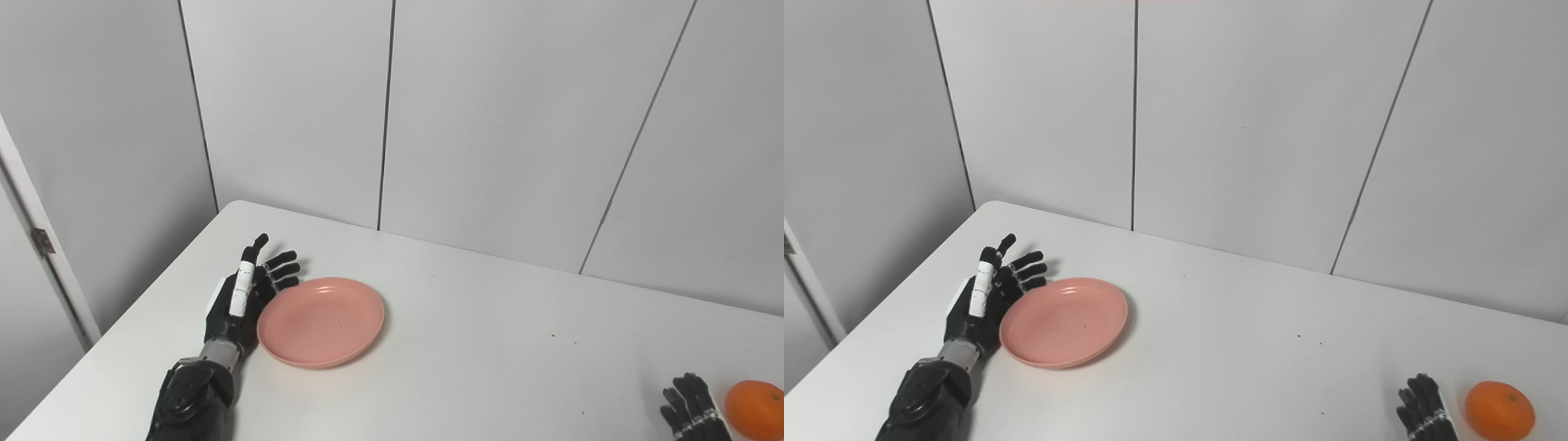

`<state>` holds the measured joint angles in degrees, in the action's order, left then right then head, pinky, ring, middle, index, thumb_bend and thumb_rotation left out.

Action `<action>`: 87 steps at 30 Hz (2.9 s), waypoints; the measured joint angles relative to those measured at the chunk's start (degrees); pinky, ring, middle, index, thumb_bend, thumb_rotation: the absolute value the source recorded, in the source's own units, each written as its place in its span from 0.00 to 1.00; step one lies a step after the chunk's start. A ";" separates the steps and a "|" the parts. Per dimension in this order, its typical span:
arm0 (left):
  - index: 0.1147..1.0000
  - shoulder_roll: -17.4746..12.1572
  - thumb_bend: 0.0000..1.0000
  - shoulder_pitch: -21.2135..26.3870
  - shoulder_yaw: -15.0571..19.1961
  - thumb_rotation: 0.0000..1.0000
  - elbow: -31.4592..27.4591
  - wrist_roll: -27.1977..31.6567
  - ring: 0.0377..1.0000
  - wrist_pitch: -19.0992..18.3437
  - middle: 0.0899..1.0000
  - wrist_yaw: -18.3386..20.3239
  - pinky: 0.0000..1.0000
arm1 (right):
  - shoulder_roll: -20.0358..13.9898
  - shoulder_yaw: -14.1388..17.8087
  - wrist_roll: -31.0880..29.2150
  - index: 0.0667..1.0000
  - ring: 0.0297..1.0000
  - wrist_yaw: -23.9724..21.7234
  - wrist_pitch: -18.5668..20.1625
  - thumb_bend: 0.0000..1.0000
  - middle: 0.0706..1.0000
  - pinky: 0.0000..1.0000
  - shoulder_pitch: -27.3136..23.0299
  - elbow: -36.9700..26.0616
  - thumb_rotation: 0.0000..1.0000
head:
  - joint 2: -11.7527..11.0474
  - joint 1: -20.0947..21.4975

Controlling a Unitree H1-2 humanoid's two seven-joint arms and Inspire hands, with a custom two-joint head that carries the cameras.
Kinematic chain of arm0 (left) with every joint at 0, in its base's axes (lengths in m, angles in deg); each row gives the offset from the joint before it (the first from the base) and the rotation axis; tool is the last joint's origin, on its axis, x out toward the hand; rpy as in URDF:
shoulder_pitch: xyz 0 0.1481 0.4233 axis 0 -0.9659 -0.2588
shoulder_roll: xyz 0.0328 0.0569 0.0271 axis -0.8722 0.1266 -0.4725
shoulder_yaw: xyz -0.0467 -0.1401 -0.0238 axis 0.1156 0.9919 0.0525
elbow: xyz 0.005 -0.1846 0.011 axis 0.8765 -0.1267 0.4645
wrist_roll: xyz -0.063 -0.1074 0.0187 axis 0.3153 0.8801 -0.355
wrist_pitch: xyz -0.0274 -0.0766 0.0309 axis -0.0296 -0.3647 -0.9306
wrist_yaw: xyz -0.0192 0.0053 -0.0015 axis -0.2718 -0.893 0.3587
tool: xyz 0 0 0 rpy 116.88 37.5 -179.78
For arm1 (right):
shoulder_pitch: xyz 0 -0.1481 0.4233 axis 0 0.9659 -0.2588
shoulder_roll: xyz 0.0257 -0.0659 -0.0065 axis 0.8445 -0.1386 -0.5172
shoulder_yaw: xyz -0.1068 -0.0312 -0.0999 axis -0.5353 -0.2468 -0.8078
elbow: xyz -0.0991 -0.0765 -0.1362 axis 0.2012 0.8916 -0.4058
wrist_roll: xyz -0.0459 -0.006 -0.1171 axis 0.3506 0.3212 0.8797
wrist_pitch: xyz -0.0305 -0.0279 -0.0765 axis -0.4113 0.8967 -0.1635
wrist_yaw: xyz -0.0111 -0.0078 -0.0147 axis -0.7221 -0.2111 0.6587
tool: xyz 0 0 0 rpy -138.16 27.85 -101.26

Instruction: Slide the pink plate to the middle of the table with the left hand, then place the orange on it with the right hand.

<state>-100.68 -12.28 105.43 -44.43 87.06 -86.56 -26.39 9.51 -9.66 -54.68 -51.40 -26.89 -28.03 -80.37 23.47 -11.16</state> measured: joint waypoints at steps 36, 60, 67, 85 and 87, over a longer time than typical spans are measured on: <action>0.93 11.69 1.00 -1.74 -3.68 0.78 -6.20 -0.08 0.70 -1.39 0.68 -3.59 0.68 | 0.60 -0.48 -0.13 0.95 0.96 0.38 0.02 0.90 0.96 0.99 0.29 -0.50 0.98 | 0.79 0.53; 0.91 17.79 0.97 -4.10 -8.36 0.79 -8.34 -2.02 0.70 0.19 0.68 -6.24 0.69 | 1.13 -1.32 0.53 0.95 0.96 0.73 0.73 0.86 0.96 1.00 1.09 -1.66 0.99 | 1.84 1.32; 0.91 20.52 0.97 -4.21 -9.64 0.77 -8.62 -2.07 0.70 0.16 0.69 -6.47 0.70 | 1.23 -1.69 1.10 0.95 0.96 0.81 0.76 0.87 0.96 0.99 1.29 -2.02 0.99 | 2.46 2.20; 0.90 22.63 0.98 -4.02 -13.27 0.78 -7.66 -2.71 0.69 0.04 0.68 -6.89 0.67 | 2.01 -2.92 2.69 0.93 0.93 1.99 0.76 0.88 0.94 0.96 2.38 -3.32 0.95 | 3.69 4.57; 0.90 22.64 0.98 -4.09 -13.56 0.78 -7.73 -2.71 0.68 0.04 0.68 -6.91 0.67 | 2.26 -3.12 2.95 0.93 0.93 2.03 0.76 0.87 0.94 0.95 2.75 -3.69 0.95 | 4.13 5.27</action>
<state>-78.04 -16.38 91.87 -52.15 84.35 -86.52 -33.30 11.77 -12.78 -51.73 -49.37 -26.13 -25.28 -84.06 27.59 -5.90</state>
